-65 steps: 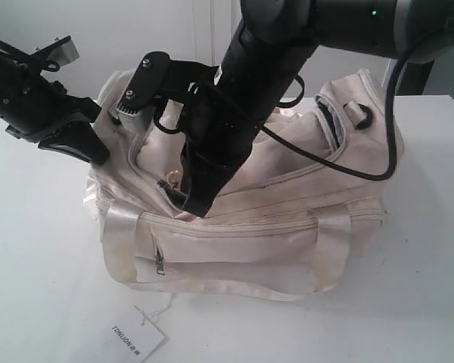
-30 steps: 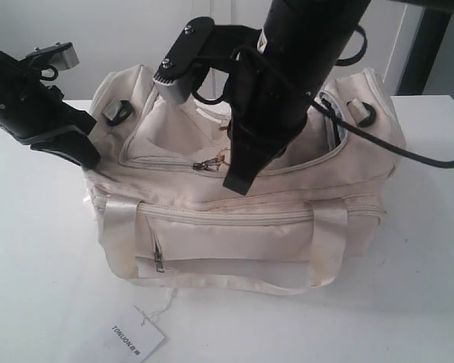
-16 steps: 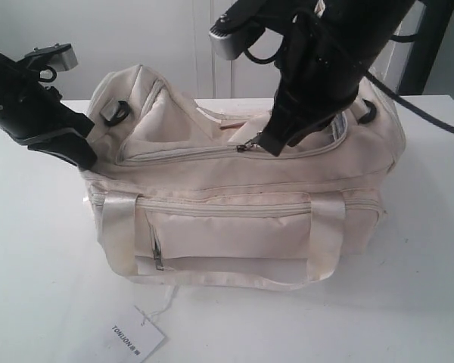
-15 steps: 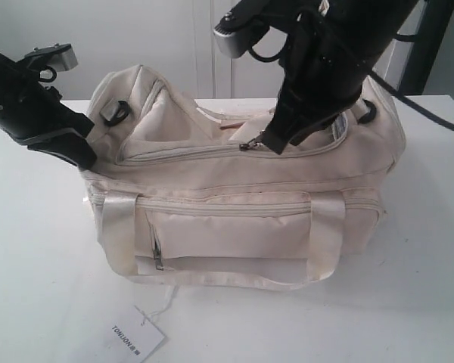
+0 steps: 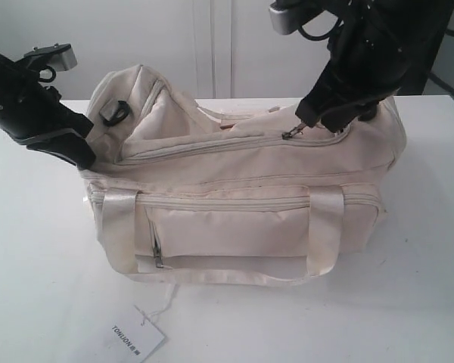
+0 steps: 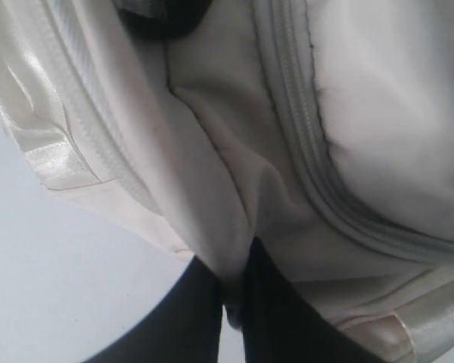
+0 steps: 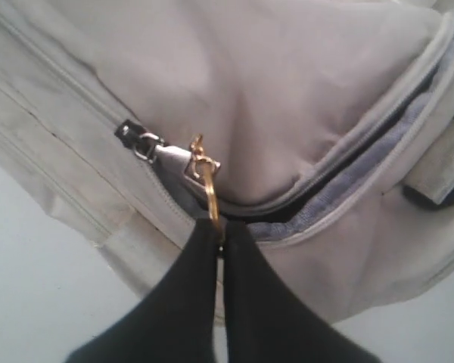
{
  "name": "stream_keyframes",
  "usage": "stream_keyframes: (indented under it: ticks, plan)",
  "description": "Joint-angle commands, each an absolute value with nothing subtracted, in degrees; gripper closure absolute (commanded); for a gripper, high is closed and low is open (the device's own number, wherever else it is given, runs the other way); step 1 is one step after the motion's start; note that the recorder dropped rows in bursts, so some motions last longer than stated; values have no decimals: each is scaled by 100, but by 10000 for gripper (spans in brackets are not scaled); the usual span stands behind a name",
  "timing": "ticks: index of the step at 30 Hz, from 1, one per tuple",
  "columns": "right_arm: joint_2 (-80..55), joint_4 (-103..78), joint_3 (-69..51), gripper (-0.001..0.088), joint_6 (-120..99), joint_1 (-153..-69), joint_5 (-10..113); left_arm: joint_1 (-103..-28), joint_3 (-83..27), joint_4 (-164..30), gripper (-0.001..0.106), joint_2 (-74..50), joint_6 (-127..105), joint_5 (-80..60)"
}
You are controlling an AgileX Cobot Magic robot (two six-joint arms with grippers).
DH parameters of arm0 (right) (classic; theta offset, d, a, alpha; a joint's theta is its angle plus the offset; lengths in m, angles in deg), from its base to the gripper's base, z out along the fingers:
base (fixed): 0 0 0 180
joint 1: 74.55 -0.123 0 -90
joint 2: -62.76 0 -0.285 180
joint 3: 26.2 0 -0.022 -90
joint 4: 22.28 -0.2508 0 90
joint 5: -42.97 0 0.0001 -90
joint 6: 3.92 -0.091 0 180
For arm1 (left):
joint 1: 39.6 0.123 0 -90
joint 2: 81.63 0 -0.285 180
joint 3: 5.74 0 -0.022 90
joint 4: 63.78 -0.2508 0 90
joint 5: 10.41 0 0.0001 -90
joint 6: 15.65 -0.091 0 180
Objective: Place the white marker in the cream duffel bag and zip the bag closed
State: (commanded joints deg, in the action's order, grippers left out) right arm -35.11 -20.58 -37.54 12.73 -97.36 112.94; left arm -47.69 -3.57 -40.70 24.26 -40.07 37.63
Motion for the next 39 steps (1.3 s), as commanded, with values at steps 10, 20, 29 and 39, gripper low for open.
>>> stream_keyframes:
  ticks: [10,20,29,39]
  plan:
    - [-3544,-2936,-3754,868,1273,-9736,11294,-4769,-357,-3974,1053,2426,-3948,3844]
    - [-3545,-3022,-3754,868,1273,-9736,11294,-4769,-357,-3969,630,2253,-3948,3952]
    - [-3545,-3020,-3754,868,1227,-9736,11294,-4769,-357,-3956,597,1743,-4343,4014]
    - [-3545,-3020,-3754,868,1119,-9736,11294,-4769,-357,-2073,597,1411,-6861,4477]
